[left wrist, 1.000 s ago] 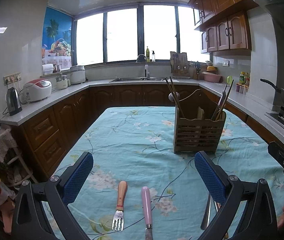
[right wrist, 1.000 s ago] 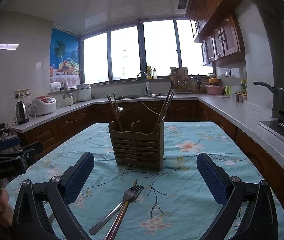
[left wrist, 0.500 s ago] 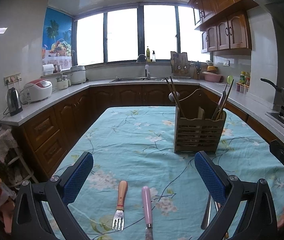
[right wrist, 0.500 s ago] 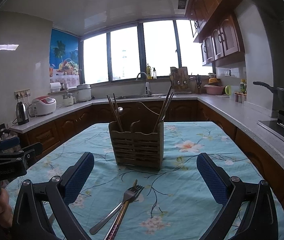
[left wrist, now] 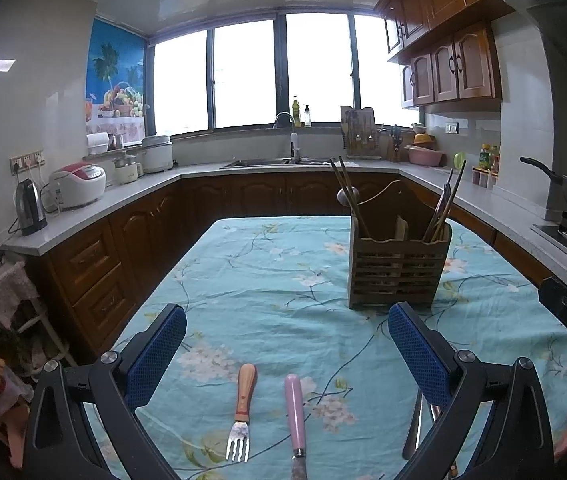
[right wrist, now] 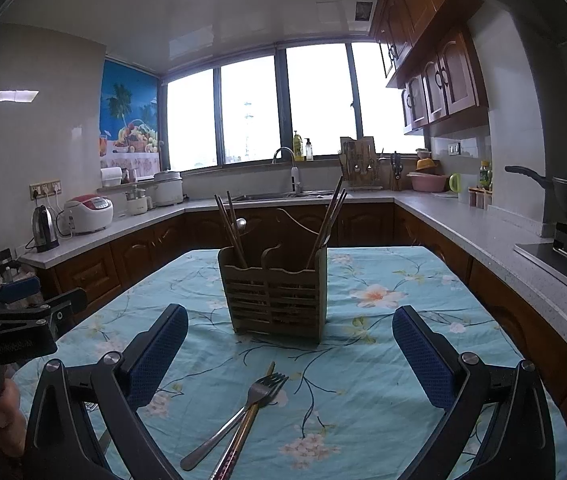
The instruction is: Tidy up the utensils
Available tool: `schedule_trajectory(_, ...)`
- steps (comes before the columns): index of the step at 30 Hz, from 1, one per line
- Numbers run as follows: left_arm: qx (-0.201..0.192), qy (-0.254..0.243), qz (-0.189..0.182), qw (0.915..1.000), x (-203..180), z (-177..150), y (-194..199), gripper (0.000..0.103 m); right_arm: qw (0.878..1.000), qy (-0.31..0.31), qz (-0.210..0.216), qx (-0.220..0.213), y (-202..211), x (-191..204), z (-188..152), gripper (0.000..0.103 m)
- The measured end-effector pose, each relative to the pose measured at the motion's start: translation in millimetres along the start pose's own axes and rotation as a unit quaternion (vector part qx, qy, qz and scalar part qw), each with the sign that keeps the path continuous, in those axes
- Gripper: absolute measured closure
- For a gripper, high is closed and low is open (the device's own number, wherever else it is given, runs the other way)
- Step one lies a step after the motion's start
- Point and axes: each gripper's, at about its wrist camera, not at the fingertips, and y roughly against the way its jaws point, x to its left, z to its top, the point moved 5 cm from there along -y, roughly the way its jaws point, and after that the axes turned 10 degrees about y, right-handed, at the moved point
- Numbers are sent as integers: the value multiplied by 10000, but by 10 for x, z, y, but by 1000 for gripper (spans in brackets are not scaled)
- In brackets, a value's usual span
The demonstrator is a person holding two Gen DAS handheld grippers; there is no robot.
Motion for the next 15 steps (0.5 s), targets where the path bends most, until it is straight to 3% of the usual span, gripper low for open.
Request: schedule_trajectory(15,8,-1,-23,10000,-1,-3,2,1,10000,12,3,-7,7,22,19,0)
